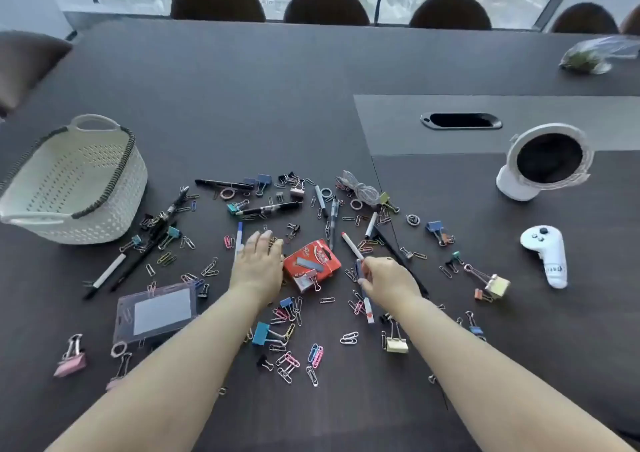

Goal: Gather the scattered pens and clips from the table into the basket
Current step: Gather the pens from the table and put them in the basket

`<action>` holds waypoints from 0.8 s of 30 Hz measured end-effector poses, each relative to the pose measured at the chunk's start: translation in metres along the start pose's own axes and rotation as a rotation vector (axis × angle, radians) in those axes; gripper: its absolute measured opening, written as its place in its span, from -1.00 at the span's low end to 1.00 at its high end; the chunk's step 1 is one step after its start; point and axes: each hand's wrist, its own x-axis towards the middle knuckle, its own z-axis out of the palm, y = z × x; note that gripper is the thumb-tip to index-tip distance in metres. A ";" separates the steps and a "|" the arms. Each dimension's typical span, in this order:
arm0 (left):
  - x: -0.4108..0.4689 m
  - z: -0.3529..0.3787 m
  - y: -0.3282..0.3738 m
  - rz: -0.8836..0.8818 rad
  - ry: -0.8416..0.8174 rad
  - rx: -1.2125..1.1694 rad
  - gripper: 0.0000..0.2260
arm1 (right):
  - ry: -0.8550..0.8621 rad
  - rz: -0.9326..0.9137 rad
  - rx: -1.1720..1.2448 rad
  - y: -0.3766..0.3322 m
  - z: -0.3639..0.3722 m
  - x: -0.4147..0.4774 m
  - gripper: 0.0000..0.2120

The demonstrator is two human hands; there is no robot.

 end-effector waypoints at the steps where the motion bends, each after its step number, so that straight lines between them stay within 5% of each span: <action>1: 0.000 0.000 -0.005 -0.075 -0.018 -0.011 -0.56 | -0.033 0.029 0.002 0.001 0.002 0.000 -0.80; 4: 0.001 0.008 -0.024 -0.222 -0.074 -0.131 -0.58 | -0.070 0.078 0.012 0.003 0.011 -0.001 -0.68; 14: 0.002 0.020 -0.035 -0.170 -0.015 -0.185 -0.80 | -0.015 0.175 0.093 0.003 0.027 0.008 -0.71; 20: 0.007 0.020 -0.034 -0.205 -0.017 -0.258 -0.51 | 0.106 0.202 0.147 0.005 0.019 0.024 -0.80; 24: 0.006 0.014 -0.027 -0.162 0.042 -0.247 -0.65 | 0.130 0.143 0.095 0.002 0.009 0.046 -0.77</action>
